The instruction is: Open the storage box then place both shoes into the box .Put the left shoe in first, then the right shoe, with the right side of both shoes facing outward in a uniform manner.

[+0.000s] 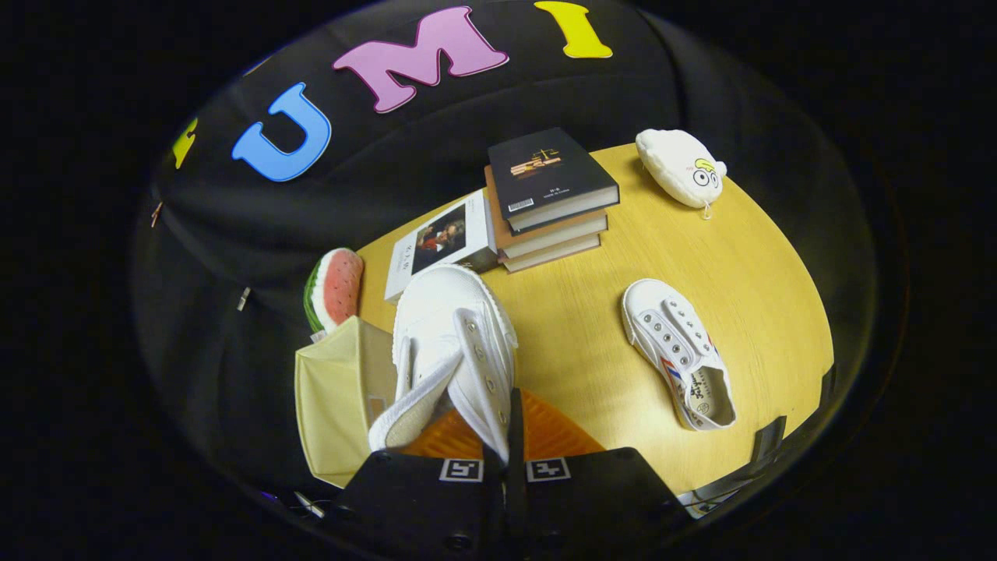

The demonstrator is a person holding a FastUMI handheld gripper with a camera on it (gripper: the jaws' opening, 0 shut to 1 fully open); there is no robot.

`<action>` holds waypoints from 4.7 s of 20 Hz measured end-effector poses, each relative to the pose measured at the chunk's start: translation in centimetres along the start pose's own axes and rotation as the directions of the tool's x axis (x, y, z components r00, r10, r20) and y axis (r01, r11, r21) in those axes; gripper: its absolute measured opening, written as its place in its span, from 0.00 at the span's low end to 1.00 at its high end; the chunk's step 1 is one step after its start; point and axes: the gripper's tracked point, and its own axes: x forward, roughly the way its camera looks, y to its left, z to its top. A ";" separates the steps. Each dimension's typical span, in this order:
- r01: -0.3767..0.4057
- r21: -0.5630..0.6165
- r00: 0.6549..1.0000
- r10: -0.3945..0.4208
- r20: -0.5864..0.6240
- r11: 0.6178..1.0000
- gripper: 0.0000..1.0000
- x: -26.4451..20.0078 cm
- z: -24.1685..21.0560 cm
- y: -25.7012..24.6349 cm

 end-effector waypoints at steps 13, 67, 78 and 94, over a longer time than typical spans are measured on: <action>-0.158 0.022 0.983 0.159 -0.094 0.987 0.06 2.2 -5.5 19.3; 0.238 -0.617 0.943 -0.330 -0.038 0.750 0.99 3.5 -0.5 -28.7; 0.130 -0.545 0.987 -0.158 -0.004 0.828 0.99 9.7 0.0 -26.4; 0.211 -0.149 0.975 -0.218 -0.035 0.966 0.05 8.5 1.0 -27.2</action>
